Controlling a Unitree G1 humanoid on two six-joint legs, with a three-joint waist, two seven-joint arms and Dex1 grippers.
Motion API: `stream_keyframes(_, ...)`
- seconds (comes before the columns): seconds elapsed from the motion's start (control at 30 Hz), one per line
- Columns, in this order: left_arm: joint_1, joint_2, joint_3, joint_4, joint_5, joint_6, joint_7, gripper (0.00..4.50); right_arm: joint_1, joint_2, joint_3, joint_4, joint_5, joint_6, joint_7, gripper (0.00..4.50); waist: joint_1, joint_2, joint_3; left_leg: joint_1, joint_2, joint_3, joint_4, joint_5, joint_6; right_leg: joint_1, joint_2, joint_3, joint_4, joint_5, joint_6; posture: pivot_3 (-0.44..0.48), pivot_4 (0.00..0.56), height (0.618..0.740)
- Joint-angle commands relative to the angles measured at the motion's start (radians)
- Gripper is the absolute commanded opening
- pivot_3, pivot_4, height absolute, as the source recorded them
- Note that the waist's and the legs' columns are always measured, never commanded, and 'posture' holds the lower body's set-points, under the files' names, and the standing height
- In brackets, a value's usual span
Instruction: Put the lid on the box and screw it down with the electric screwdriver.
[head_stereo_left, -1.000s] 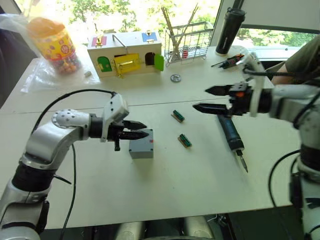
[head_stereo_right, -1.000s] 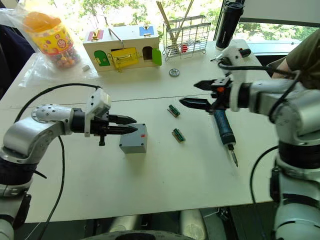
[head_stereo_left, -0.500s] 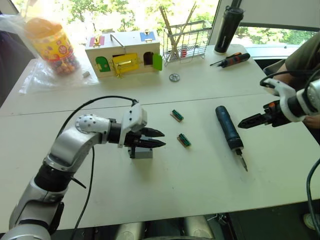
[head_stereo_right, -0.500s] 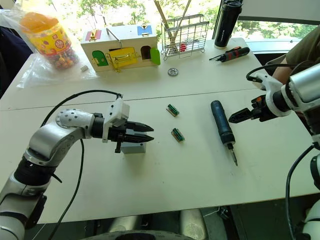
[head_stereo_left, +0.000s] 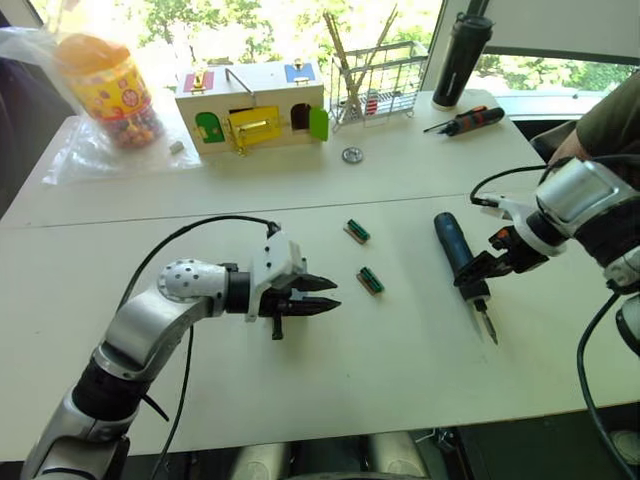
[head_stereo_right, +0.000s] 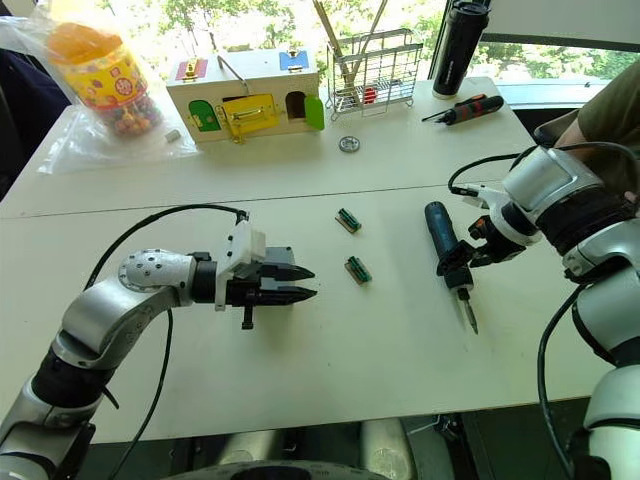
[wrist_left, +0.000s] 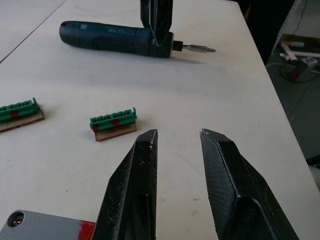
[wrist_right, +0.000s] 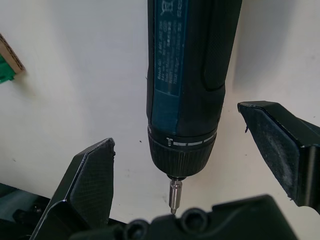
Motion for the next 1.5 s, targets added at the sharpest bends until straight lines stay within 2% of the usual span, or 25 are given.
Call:
stream_keyframes(0.03,0.018,0.000,0.030,-0.049,-0.017,0.008,0.032,1.33,-0.007,0.032,0.038,0.024,-0.060,-0.049,0.021,4.44,-0.002,0.000,0.000,0.000,0.000,0.000,0.000,0.000,0.000,0.000,0.000,0.000,0.000,0.000,0.000,0.000,0.150,0.740)
stream_keyframes(0.2,0.030,-0.012,0.019,-0.048,-0.008,0.007,0.067,1.33,0.018,0.139,0.036,0.109,-0.105,-0.070,0.013,4.44,-0.001,-0.005,-0.003,0.002,0.000,-0.001,0.001,0.000,0.000,0.003,0.000,-0.001,0.000,0.000,0.000,0.000,0.150,0.740)
stream_keyframes(0.3,0.049,-0.015,0.013,-0.057,-0.008,0.009,0.083,1.33,0.015,0.197,0.030,0.180,-0.148,-0.106,0.011,4.44,-0.006,-0.018,-0.011,0.006,0.001,-0.002,0.000,0.000,0.000,0.007,0.001,-0.001,-0.001,0.000,0.000,0.000,0.150,0.740)
stream_keyframes(0.4,0.056,-0.018,0.015,-0.063,-0.012,0.014,0.095,1.33,0.018,0.246,0.004,0.268,-0.200,-0.154,-0.019,4.44,-0.006,-0.025,-0.015,0.007,0.001,-0.003,0.000,0.000,-0.001,0.008,0.001,-0.001,-0.001,0.000,0.000,0.000,0.150,0.740)
stream_keyframes(0.5,0.060,-0.017,0.019,-0.064,-0.017,0.017,0.105,1.33,0.019,0.296,-0.052,0.359,-0.249,-0.204,-0.085,3.72,-0.005,-0.030,-0.018,0.012,0.001,-0.003,0.000,-0.001,0.000,0.010,0.001,-0.001,-0.003,0.000,0.000,0.000,0.150,0.740)
stream_keyframes(0.67,0.060,-0.009,0.022,-0.053,-0.019,0.013,0.104,1.33,0.045,0.319,-0.079,0.363,-0.309,-0.218,-0.074,1.96,-0.005,-0.033,-0.020,0.015,0.001,-0.002,-0.001,-0.001,0.000,0.012,0.001,0.000,-0.003,0.000,0.000,0.000,0.150,0.740)
stream_keyframes(0.8,0.039,-0.003,0.023,-0.028,-0.014,0.006,0.093,1.33,0.078,0.294,-0.078,0.288,-0.334,-0.194,-0.035,1.88,-0.002,-0.033,-0.020,0.015,0.001,-0.003,-0.002,-0.001,0.000,0.012,0.001,0.000,-0.003,0.000,0.000,0.000,0.150,0.740)
stream_keyframes(1.0,0.005,0.045,0.056,0.050,-0.011,-0.011,0.039,1.33,0.044,0.228,-0.183,0.223,-0.342,-0.212,-0.040,1.88,-0.003,-0.028,-0.017,0.014,0.001,-0.002,-0.002,-0.002,-0.001,0.011,0.001,-0.001,-0.004,0.000,0.000,0.000,0.150,0.740)
stream_keyframes(1.1,-0.023,0.081,0.088,0.127,-0.010,-0.031,-0.007,1.33,-0.076,0.220,-0.316,0.236,-0.294,-0.157,-0.049,1.88,-0.009,-0.017,-0.011,0.010,0.001,-0.001,-0.002,-0.002,-0.001,0.010,0.001,0.000,-0.003,0.000,0.000,0.000,0.150,0.740)
stream_keyframes(1.17,-0.044,0.103,0.102,0.168,-0.009,-0.038,-0.034,1.33,-0.142,0.197,-0.406,0.214,-0.253,-0.092,-0.057,1.88,-0.010,-0.004,-0.003,0.000,0.000,0.001,0.000,0.000,-0.002,-0.002,0.000,0.002,0.001,0.000,0.000,0.000,0.150,0.740)
stream_keyframes(1.23,-0.061,0.123,0.114,0.204,-0.008,-0.045,-0.060,1.33,-0.183,0.180,-0.498,0.177,-0.215,-0.036,-0.090,1.88,-0.008,-0.002,-0.001,-0.008,0.000,0.001,-0.001,0.001,-0.003,-0.013,0.000,0.002,0.005,0.000,0.000,0.000,0.150,0.740)
stream_keyframes(1.33,-0.091,0.151,0.137,0.268,-0.020,-0.042,-0.104,1.33,-0.231,0.179,-0.751,0.109,-0.145,0.047,-0.206,1.88,-0.004,-0.002,-0.001,-0.017,0.000,0.000,0.001,0.002,-0.006,-0.026,-0.001,0.000,0.011,0.000,0.000,0.000,0.150,0.740)
stream_keyframes(1.43,-0.106,0.172,0.155,0.319,-0.032,-0.029,-0.138,1.33,-0.180,0.236,-1.053,-0.087,-0.059,0.019,-0.335,1.88,-0.002,-0.002,-0.001,-0.017,0.000,0.000,-0.002,0.002,-0.006,-0.027,-0.002,-0.002,0.014,0.000,-0.001,0.000,0.150,0.740)
stream_keyframes(1.5,-0.126,0.182,0.157,0.356,-0.027,-0.015,-0.149,1.33,-0.068,0.372,-1.315,-0.380,0.040,-0.091,-0.438,1.88,-0.004,-0.002,-0.001,-0.018,-0.001,0.001,-0.003,0.002,-0.006,-0.026,-0.002,-0.002,0.014,0.000,-0.001,0.000,0.150,0.740)
